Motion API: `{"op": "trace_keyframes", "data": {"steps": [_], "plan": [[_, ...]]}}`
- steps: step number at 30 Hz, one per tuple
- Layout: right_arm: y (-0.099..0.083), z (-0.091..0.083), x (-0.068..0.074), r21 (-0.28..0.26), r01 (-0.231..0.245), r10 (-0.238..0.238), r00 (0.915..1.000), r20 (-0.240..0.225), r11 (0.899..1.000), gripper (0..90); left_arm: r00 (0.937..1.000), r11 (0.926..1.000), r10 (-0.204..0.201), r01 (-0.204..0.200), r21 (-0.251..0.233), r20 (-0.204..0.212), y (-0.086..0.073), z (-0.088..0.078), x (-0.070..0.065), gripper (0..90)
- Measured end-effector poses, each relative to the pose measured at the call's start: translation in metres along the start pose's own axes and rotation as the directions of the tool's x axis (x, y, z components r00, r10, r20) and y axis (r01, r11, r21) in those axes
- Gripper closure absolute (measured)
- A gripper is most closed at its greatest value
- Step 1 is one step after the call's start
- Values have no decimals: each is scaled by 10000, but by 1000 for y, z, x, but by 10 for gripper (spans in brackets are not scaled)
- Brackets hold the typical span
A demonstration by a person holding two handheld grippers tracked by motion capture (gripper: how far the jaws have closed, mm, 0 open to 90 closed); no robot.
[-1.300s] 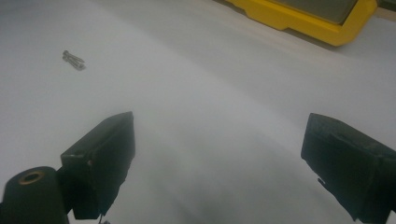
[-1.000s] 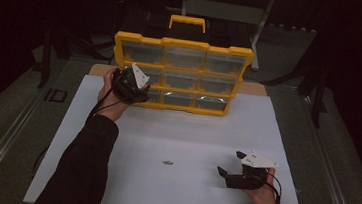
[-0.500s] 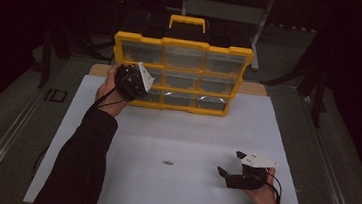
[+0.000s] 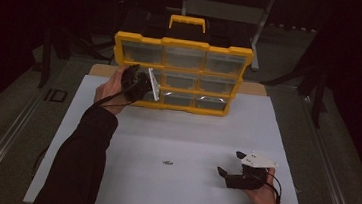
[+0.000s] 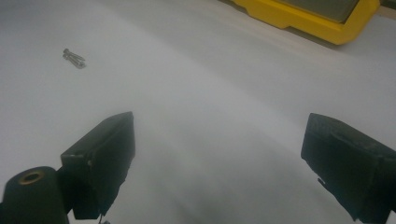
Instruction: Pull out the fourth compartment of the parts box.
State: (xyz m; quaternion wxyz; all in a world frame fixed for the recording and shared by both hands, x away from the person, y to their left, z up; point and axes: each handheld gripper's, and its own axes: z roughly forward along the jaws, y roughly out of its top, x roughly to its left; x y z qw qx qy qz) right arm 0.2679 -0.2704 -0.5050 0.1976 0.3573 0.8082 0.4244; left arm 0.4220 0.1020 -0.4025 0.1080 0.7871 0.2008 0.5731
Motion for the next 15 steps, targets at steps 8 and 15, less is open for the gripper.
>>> {"op": "trace_keyframes", "data": {"steps": [8,15], "plan": [[0,0,0,-1,5,-5,10000,-7,10000,100,9959,9968,794,-792,64,-433,1,2,-5,580],[0,0,0,-3,9,-9,10000,-6,10000,100,9821,9858,1677,-1667,183,-856,3,3,-9,652]]}}
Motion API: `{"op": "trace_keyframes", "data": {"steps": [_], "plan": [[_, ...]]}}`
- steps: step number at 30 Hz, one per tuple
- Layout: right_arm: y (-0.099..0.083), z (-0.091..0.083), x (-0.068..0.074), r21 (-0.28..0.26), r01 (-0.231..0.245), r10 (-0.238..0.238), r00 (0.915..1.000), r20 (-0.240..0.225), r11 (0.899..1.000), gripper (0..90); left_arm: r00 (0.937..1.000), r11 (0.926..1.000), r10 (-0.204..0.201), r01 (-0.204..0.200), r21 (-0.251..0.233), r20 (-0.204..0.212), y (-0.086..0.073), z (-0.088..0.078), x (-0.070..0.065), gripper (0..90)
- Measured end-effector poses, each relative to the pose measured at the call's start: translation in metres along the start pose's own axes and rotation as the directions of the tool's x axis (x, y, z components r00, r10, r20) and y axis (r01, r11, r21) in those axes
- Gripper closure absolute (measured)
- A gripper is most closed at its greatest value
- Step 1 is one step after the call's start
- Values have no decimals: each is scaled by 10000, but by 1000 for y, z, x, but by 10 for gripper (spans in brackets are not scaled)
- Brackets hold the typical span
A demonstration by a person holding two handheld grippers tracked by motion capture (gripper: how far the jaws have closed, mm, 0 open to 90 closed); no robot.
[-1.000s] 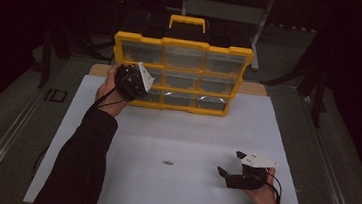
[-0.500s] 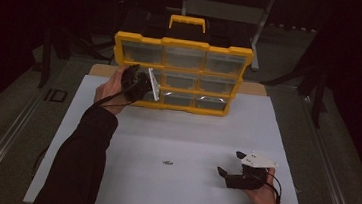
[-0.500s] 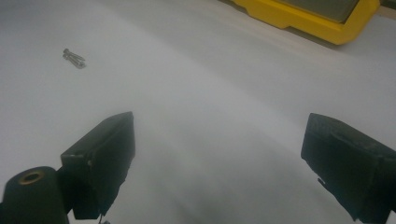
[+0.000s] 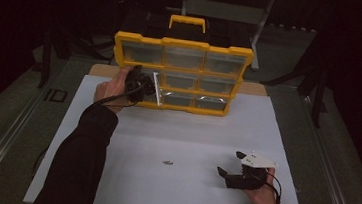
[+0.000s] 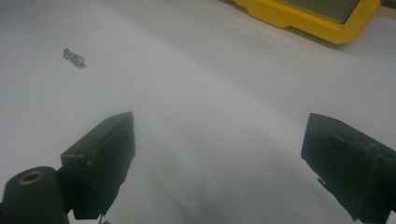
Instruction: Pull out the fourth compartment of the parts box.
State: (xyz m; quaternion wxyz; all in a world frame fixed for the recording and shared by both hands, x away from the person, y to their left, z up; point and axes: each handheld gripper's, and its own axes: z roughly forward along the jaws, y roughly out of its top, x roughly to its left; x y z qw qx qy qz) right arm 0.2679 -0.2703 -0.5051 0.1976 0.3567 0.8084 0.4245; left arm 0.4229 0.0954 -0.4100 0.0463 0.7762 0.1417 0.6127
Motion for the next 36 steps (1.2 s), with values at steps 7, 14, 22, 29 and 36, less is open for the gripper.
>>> {"op": "trace_keyframes", "data": {"steps": [7,14,22,29,36], "plan": [[0,0,0,-11,-12,12,10000,-2,10000,100,9969,9975,701,-702,-6,-343,4,0,-2,690],[0,0,0,3,5,-5,10000,-6,10000,100,9920,9930,1184,-1183,52,-444,5,1,-5,754],[0,0,0,-6,2,-2,10000,-15,10000,100,9873,9883,1528,-1527,49,-425,4,-2,-6,805],[0,0,0,15,-1,1,10000,-24,10000,100,9863,9871,1597,-1599,0,-404,4,-4,-6,806],[0,0,0,40,-25,26,10000,-38,10000,100,9890,9891,1472,-1470,-123,126,2,-5,0,792]]}}
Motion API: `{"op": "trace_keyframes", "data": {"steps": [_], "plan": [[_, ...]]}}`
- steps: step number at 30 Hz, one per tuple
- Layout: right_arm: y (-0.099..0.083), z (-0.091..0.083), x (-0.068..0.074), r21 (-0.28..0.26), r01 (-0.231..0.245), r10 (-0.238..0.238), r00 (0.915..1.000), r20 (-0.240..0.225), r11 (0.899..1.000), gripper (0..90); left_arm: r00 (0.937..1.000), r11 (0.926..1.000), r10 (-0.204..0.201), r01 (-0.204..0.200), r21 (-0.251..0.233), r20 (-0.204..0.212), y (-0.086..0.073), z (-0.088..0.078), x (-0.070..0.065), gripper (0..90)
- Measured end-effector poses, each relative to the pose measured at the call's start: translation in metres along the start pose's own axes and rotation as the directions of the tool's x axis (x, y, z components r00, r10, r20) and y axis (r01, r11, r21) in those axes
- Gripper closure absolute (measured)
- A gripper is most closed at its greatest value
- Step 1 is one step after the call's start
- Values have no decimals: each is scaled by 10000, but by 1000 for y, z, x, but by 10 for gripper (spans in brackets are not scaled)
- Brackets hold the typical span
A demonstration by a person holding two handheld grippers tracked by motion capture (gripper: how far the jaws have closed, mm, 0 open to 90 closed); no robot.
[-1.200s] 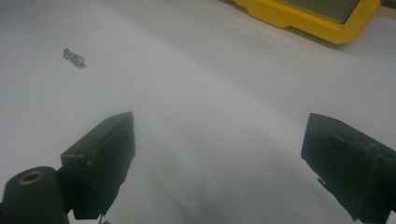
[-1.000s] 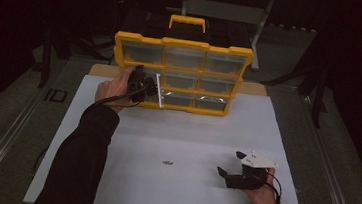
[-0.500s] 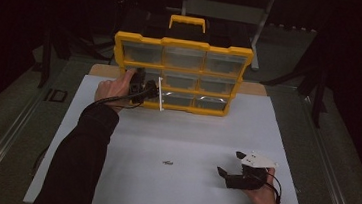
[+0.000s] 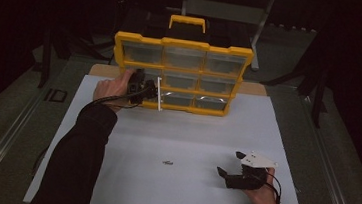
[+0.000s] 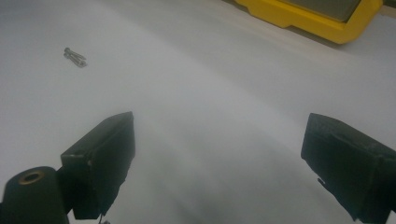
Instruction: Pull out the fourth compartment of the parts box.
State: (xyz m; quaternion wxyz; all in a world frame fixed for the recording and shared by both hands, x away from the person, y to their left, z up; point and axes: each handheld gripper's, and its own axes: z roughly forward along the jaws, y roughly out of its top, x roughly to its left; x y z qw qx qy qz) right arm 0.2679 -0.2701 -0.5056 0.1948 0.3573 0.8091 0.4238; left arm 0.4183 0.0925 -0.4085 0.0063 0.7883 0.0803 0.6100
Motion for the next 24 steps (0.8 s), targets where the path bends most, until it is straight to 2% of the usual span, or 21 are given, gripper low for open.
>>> {"op": "trace_keyframes", "data": {"steps": [2,4,9,16,17,24], "plan": [[0,0,0,10,-1,1,10000,-8,10000,100,9999,10000,60,-60,1,92,-1,0,3,781],[0,0,0,13,-1,1,10000,-13,10000,100,9999,10000,35,-36,13,149,-1,1,5,723],[0,1,0,26,18,-18,10000,-31,10000,100,9998,10000,80,-80,3,195,1,4,7,698],[0,0,0,36,4,-4,10000,-42,10000,100,9989,9998,214,-212,-48,417,2,5,10,710],[0,1,0,34,14,-14,10000,-34,10000,100,9989,9997,224,-222,-49,411,2,5,9,739],[0,1,0,34,13,-12,10000,-33,10000,100,9971,9980,626,-624,-60,442,2,4,9,762]]}}
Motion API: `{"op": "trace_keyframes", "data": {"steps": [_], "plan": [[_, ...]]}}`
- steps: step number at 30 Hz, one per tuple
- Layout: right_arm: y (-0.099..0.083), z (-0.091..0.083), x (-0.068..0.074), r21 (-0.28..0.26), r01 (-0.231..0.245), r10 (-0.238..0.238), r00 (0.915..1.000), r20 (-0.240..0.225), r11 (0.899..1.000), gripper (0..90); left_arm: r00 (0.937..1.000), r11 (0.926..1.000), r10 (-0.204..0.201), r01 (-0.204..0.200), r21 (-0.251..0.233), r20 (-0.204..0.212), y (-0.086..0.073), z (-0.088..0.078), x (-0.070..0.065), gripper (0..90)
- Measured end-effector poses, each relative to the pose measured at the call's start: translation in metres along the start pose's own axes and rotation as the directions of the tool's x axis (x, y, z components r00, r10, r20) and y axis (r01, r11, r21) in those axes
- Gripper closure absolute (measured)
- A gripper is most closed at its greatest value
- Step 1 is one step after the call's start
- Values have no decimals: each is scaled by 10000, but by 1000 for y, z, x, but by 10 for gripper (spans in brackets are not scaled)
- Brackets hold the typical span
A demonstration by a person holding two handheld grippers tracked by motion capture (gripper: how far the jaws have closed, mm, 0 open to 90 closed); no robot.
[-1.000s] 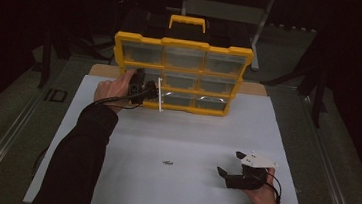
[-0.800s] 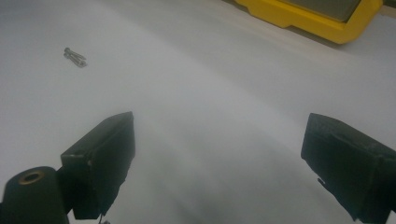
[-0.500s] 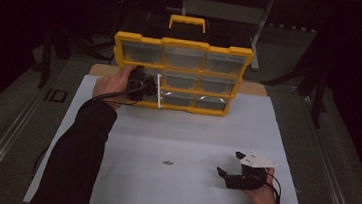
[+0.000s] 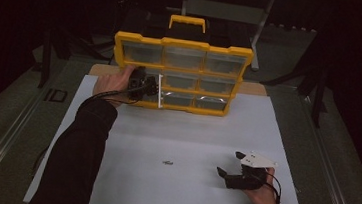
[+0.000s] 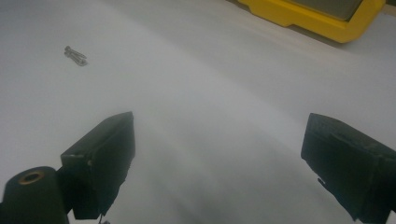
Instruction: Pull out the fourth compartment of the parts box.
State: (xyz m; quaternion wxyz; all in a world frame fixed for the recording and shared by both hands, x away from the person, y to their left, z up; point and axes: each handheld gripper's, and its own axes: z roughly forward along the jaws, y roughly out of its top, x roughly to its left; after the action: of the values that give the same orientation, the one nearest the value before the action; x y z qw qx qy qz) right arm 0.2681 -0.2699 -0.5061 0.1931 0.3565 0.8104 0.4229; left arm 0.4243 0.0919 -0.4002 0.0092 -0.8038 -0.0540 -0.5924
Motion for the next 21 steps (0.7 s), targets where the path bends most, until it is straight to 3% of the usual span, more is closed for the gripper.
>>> {"op": "trace_keyframes", "data": {"steps": [4,5,6,11,17,21], "plan": [[0,0,0,1,-4,4,10000,-8,10000,100,9997,9997,231,-231,-60,29,-1,-4,-1,769],[0,0,0,5,-6,6,10000,-7,10000,100,9998,9998,136,-134,-115,139,-1,-5,0,799],[0,0,0,4,-2,2,10000,-9,10000,100,9998,9997,76,-72,-247,173,-2,-7,0,891],[0,0,1,9,27,-27,10000,9,10000,100,9999,9997,111,-111,-231,39,-3,-8,1,888],[0,1,0,17,25,-25,10000,11,10000,100,9993,9996,281,-282,-74,-240,-3,-3,-5,739],[0,0,0,2,21,-21,10000,7,10000,100,9952,9996,292,-289,42,-931,0,1,-9,701]]}}
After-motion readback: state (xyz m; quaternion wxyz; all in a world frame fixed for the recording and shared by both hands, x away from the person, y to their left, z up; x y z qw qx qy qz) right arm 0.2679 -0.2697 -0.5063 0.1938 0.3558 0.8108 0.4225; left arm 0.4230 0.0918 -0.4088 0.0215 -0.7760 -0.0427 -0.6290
